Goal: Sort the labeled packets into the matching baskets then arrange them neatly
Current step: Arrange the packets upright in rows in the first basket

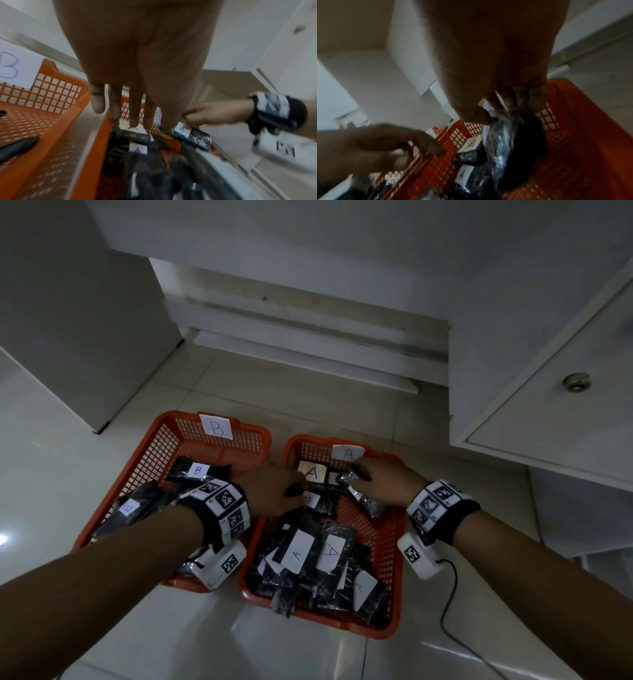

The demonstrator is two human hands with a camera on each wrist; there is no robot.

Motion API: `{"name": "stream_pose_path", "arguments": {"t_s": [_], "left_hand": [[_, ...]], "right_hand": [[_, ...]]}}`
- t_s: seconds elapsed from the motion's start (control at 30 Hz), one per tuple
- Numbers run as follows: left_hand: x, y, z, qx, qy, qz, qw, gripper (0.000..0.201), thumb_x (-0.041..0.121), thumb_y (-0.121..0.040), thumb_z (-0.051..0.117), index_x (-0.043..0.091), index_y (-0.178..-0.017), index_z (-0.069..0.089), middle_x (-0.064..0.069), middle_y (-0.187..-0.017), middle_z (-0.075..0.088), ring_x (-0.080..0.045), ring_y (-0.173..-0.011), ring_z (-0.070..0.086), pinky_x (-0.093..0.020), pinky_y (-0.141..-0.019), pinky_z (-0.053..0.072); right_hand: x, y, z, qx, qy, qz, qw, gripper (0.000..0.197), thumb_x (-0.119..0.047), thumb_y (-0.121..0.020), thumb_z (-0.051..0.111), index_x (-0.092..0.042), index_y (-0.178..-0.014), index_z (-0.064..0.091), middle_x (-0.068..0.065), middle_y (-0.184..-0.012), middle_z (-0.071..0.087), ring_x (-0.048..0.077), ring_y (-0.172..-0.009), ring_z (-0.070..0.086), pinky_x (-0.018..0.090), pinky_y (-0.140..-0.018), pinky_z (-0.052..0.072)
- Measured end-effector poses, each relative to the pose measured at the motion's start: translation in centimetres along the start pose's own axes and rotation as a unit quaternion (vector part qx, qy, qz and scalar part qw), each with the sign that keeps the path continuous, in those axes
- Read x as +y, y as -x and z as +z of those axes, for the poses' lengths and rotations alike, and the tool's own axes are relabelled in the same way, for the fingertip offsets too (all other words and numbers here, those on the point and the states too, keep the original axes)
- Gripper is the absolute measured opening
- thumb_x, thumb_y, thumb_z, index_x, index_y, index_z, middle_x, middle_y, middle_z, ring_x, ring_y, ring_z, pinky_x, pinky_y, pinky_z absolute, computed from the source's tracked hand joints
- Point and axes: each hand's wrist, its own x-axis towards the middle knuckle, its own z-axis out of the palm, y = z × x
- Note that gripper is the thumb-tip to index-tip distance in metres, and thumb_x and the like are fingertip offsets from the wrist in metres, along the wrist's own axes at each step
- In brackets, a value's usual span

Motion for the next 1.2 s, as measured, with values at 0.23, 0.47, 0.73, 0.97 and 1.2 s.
{"name": "stream_pose_path", "arguments": {"t_s": [0.23,0.47,0.73,0.97,1.2], "left_hand": [[-0.6,-0.3,1.3,-0.037,-0.054,0.018,0.998,0.042,0.062,-0.097,0.050,0.038,-0.131,0.059,0.012,-0.118,0.068,-0.023,-0.123,0.037,-0.042,-0.101,0.039],[-1.0,-0.8,1.4,-0.037,-0.054,0.015,0.998,0.041,0.064,-0.097,0.050,0.038,-0.126,0.062,0.015,-0.116,0.067,-0.020,-0.120,0.037,-0.043,-0.104,0.038],[-0.1,-1.0,1.1,0.047,0.138,0.024,0.989,0.055,0.076,-0.094,0.040,0.037,-0.124,0.063,0.018,-0.106,0.070,0.000,-0.087,0.064,-0.028,-0.080,0.055],[-0.4,-1.4,-1.6,0.087,0.223,-0.052,0.969,0.047,0.054,-0.097,0.059,0.023,-0.132,0.063,0.007,-0.115,0.071,-0.005,-0.097,0.066,-0.025,-0.081,0.054],[-4.2,0.6,-1.6,0.216,0.221,-0.121,0.944,0.049,0.055,-0.096,0.061,0.019,-0.129,0.065,0.004,-0.113,0.072,-0.012,-0.098,0.067,-0.029,-0.078,0.052]], "right_hand": [[2.9,1.1,1.0,-0.042,-0.105,-0.004,0.994,0.078,-0.029,-0.084,0.080,-0.024,-0.152,0.043,-0.005,-0.139,0.059,0.016,-0.121,0.060,0.031,-0.099,0.052],[2.6,2.6,1.0,-0.087,-0.061,0.016,0.994,0.086,-0.035,-0.083,0.082,-0.022,-0.154,0.034,-0.002,-0.115,0.069,0.015,-0.096,0.065,0.027,-0.071,0.053],[1.0,2.0,0.3,0.053,-0.399,0.074,0.912,0.052,-0.028,-0.083,0.088,-0.024,-0.123,0.054,-0.004,-0.117,0.069,0.013,-0.102,0.070,0.031,-0.085,0.058],[-3.5,-0.7,0.2,0.068,-0.464,0.057,0.881,0.041,-0.033,-0.094,0.079,-0.029,-0.126,0.054,0.000,-0.117,0.073,0.011,-0.097,0.075,0.024,-0.074,0.058],[-1.4,-4.3,1.2,0.009,-0.008,-0.152,0.988,0.040,-0.024,-0.098,0.064,-0.027,-0.138,0.060,-0.007,-0.130,0.063,0.010,-0.110,0.059,0.029,-0.092,0.051]]}}
